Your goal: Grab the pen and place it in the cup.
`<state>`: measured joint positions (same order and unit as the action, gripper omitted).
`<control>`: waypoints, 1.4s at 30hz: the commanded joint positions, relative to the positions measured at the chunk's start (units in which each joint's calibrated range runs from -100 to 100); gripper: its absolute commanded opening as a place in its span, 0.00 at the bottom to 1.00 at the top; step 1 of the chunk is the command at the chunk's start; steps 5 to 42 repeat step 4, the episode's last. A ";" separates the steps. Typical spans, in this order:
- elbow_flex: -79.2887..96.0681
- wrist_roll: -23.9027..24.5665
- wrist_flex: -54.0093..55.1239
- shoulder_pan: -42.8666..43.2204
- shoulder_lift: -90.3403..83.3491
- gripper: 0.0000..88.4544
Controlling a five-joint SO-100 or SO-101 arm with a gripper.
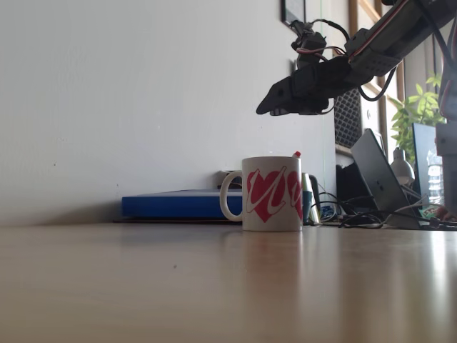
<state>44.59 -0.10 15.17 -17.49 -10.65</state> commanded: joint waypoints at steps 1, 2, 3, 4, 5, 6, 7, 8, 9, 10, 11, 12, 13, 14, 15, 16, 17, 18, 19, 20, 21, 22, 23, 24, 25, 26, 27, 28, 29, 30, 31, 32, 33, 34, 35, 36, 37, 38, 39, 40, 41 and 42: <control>-0.18 0.10 0.87 -0.32 -0.22 0.16; -0.18 0.10 0.87 -0.32 -0.22 0.16; -0.18 0.10 0.87 -0.32 -0.22 0.16; -0.18 0.10 0.87 -0.32 -0.22 0.16; -0.18 0.10 0.87 -0.32 -0.22 0.16; -0.18 0.10 0.87 -0.32 -0.22 0.16; -0.18 0.10 0.87 -0.32 -0.22 0.16; -0.18 0.10 0.87 -0.32 -0.22 0.16; -0.18 0.10 0.87 -0.32 -0.22 0.16; -0.18 0.10 0.87 -0.32 -0.22 0.16; -0.18 0.10 0.87 -0.32 -0.22 0.16; -0.18 0.10 0.87 -0.32 -0.22 0.16; -0.18 0.10 0.87 -0.32 -0.22 0.16; -0.18 0.10 0.87 -0.32 -0.22 0.16; -0.18 0.10 0.87 -0.32 -0.22 0.16; -0.18 0.10 0.87 -0.32 -0.22 0.16; -0.18 0.10 0.87 -0.32 -0.22 0.16; -0.18 0.10 0.87 -0.32 -0.22 0.16; -0.18 0.10 0.87 -0.32 -0.22 0.16; -0.18 0.10 0.87 -0.32 -0.22 0.16; -0.18 0.10 0.87 -0.32 -0.22 0.16; -0.18 0.10 0.87 -0.32 -0.22 0.16; -0.18 0.10 0.87 -0.32 -0.22 0.16; -0.18 0.10 0.87 -0.32 -0.22 0.16; -0.18 0.10 0.87 -0.32 -0.22 0.16; -0.18 0.10 0.87 -0.32 -0.22 0.16; -0.18 0.10 0.87 -0.32 -0.22 0.16; -0.18 0.10 0.87 -0.32 -0.22 0.16; -0.18 0.10 0.87 -0.32 -0.22 0.16; -0.18 0.10 0.87 -0.32 -0.22 0.16; -0.18 0.10 0.87 -0.32 -0.22 0.16; -0.18 0.10 0.87 -0.32 -0.22 0.16; -0.18 0.10 0.87 -0.32 -0.22 0.16; -0.18 0.10 0.87 -0.32 -0.22 0.16; -0.18 0.10 0.87 -0.32 -0.22 0.16; -0.18 0.10 0.87 -0.32 -0.22 0.16; -0.18 0.10 0.87 -0.32 -0.22 0.16; -0.18 0.10 0.87 -0.32 -0.22 0.16; -0.18 0.10 0.87 -0.32 -0.22 0.16; -0.18 0.10 0.87 -0.32 -0.22 0.16; -0.18 0.10 0.87 -0.32 -0.22 0.16; -0.18 0.10 0.87 -0.32 -0.22 0.16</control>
